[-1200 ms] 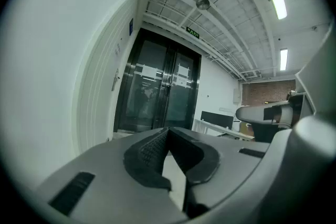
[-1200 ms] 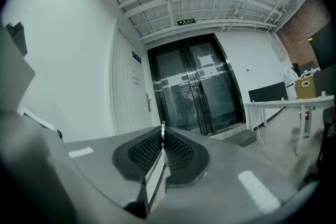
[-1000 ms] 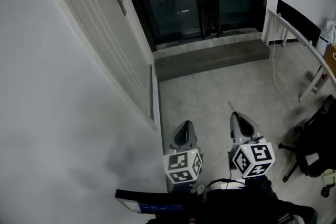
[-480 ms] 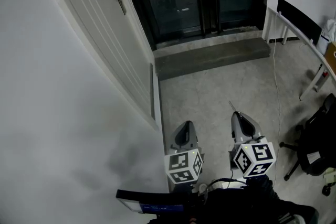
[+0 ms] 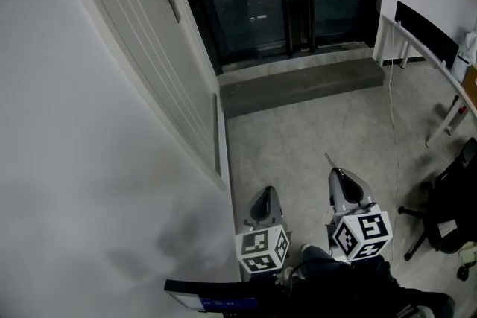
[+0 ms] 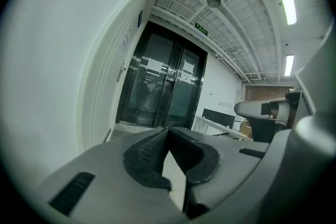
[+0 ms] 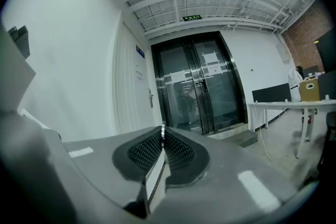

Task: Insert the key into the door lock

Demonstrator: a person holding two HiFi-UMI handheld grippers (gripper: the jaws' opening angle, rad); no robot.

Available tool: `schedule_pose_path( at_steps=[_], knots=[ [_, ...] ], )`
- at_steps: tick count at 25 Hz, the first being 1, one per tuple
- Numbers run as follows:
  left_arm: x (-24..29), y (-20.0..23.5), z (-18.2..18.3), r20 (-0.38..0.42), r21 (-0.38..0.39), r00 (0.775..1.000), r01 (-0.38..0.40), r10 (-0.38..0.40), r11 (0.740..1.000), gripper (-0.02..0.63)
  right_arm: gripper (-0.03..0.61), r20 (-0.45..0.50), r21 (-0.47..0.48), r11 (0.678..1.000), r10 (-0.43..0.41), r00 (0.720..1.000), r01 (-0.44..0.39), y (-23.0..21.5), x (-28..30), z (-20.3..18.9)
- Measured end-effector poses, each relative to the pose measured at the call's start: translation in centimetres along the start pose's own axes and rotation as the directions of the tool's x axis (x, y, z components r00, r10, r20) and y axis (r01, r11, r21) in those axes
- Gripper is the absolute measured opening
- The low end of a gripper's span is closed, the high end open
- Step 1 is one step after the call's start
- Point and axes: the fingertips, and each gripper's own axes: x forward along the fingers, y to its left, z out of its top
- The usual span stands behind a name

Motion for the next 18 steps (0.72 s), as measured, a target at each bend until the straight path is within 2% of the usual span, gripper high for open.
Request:
schedule_pose_path(
  at_steps=[5,9,18],
  knots=[
    [2.7,2.4,0.1,0.011,-0.016,0.999,-0.039,0.039,0.999,0.002,0.012,0.007,-0.005,1.000,0.031,1.000,-0.031,-0.3,4.0,-0.4],
    [7.4,4.7,0.5,0.015,-0.011,0.998,-0.068,0.068,0.998,0.002,0.012,0.020,0.001,0.998,0.060,0.998,-0.060,-1.5,9.8,-0.6],
    [23.9,8.1,8.0,0.046,0.010,0.994,-0.099,0.098,0.995,0.001,0.012,0.019,-0.011,0.995,0.095,0.995,-0.095,-7.4,26.5,3.3]
  ],
)
